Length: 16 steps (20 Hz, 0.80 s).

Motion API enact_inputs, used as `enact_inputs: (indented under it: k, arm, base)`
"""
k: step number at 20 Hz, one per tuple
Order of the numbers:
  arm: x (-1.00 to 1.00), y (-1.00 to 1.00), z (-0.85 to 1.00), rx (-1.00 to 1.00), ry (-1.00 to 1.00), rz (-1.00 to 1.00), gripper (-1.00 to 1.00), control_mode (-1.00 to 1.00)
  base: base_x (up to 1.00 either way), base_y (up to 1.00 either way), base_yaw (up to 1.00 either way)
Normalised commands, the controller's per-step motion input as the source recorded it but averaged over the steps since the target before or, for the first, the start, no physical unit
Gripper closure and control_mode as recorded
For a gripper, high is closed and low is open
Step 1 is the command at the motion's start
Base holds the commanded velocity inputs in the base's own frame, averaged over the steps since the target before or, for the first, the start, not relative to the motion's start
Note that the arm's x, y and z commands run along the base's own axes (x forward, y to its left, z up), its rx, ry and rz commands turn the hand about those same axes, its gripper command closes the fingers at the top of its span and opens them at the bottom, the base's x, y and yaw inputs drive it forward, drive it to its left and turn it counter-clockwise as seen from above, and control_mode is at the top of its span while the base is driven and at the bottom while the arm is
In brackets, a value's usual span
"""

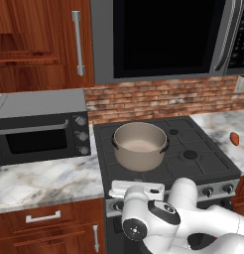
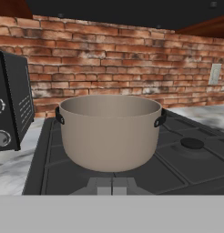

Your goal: Turn on the burner for the pot on the stove. Wait thirty seconds for the pot to heat up. Then add the sweet potato to the pot.

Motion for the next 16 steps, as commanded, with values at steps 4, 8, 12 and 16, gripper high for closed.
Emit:
enact_inputs:
  k: [4, 8, 12, 16]
  arm:
    - [0.00, 0.00, 0.00, 0.00, 0.00, 0.00, 1.00, -1.00]
    - [0.00, 0.00, 0.00, 0.00, 0.00, 0.00, 1.00, -1.00]
    - [0.00, 0.00, 0.00, 0.00, 0.00, 0.00, 1.00, -1.00]
    - [0.00, 0.00, 0.00, 0.00, 0.00, 0.00, 1.00, -1.00]
  base:
    - [0.00, 0.00, 0.00]
    - [0.00, 0.00, 0.00]
    - [0.00, 0.00, 0.00]
    - [0.00, 0.00, 0.00]
